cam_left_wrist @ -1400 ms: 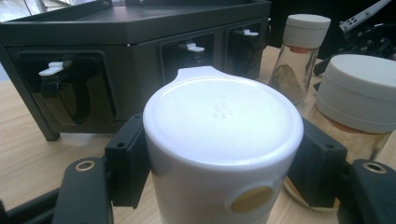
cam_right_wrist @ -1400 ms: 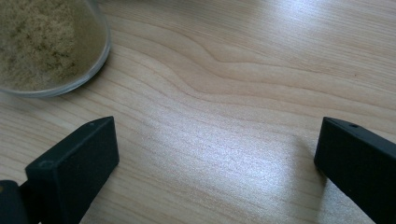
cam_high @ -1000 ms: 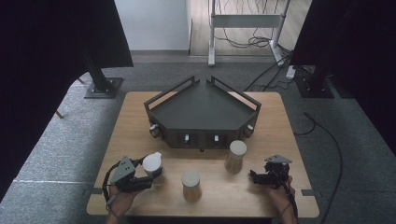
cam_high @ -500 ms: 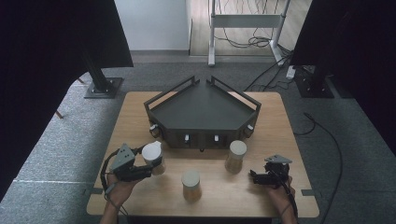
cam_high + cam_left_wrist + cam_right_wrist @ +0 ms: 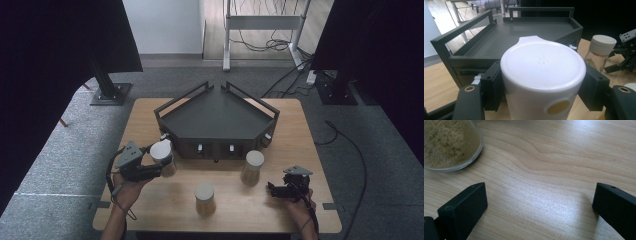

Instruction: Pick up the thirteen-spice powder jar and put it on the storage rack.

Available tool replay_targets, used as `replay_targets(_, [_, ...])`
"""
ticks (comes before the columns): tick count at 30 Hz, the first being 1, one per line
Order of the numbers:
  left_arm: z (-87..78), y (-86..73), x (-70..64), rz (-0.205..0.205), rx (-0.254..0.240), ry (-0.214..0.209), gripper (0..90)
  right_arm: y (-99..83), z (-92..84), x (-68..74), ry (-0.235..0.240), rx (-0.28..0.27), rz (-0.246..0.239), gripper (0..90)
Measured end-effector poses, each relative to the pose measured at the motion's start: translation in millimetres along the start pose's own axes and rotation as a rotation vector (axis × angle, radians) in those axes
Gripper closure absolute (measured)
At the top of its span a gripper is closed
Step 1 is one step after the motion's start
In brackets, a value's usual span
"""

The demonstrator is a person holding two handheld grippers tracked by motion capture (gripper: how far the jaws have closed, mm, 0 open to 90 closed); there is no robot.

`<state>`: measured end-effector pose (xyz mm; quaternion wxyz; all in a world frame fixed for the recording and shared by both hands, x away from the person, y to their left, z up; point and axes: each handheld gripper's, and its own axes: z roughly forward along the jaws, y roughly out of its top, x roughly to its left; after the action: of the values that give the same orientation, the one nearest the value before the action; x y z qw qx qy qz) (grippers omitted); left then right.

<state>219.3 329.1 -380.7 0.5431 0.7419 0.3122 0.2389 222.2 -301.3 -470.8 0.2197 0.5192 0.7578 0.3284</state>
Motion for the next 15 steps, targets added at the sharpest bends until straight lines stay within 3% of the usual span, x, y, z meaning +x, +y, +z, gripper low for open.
replay_targets(15, [8.6,14.2,7.6,-0.012,0.004,0.000,30.9,0.0,0.0,0.0,0.000,0.000,0.000,0.0])
